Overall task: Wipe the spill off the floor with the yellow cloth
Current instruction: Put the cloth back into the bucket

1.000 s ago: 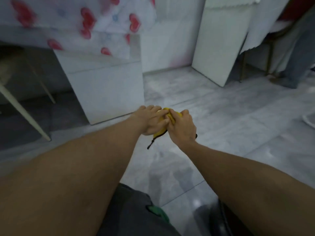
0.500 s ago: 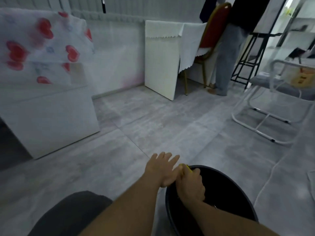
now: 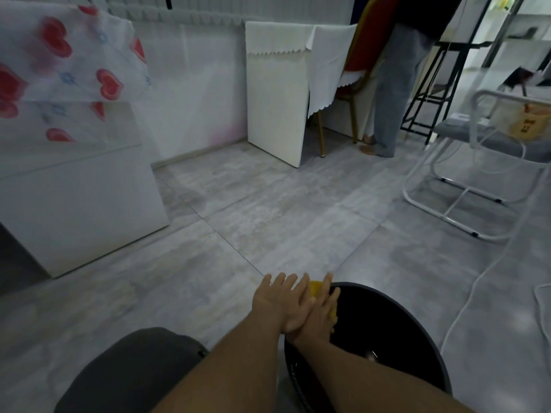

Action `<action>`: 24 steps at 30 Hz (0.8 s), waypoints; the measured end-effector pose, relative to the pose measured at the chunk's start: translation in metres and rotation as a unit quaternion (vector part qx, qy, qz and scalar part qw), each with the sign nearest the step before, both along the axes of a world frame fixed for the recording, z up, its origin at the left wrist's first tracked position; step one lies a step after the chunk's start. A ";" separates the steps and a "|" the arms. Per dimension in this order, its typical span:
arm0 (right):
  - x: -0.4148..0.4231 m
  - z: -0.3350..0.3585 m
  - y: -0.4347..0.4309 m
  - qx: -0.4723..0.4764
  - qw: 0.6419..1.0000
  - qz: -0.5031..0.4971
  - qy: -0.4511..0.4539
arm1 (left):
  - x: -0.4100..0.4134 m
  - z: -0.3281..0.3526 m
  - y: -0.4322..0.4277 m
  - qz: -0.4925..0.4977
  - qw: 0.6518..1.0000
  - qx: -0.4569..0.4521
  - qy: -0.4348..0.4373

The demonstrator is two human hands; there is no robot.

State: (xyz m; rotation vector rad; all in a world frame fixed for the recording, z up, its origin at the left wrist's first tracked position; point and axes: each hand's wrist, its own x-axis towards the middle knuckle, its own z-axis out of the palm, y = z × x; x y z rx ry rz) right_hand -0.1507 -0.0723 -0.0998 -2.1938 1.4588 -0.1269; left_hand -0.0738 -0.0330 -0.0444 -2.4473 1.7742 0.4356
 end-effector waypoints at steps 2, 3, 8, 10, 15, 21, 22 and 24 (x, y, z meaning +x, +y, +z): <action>0.004 0.004 -0.002 0.024 0.999 0.004 0.024 | 0.000 -0.001 -0.001 0.006 1.000 0.002 0.005; 0.005 0.007 -0.002 0.034 0.999 -0.003 0.027 | 0.000 -0.001 -0.001 0.009 1.000 0.006 0.009; 0.007 0.028 0.003 0.066 0.998 -0.009 0.004 | 0.003 -0.001 -0.001 0.027 0.999 0.006 0.023; 0.011 0.017 0.004 0.013 0.998 0.023 0.053 | 0.004 0.000 -0.001 0.034 0.999 0.003 0.029; 0.017 0.002 0.003 -0.018 0.992 0.048 0.116 | 0.004 0.001 -0.001 0.036 0.999 0.009 0.034; 0.019 0.001 0.001 -0.008 0.994 0.045 0.096 | 0.008 0.000 0.001 0.052 0.998 0.018 0.000; 0.019 0.000 0.000 -0.016 0.993 0.050 0.103 | 0.009 0.001 0.001 0.057 0.998 0.018 -0.004; 0.017 -0.003 -0.002 -0.028 0.990 0.062 0.121 | 0.009 0.002 0.002 0.062 0.998 0.020 -0.005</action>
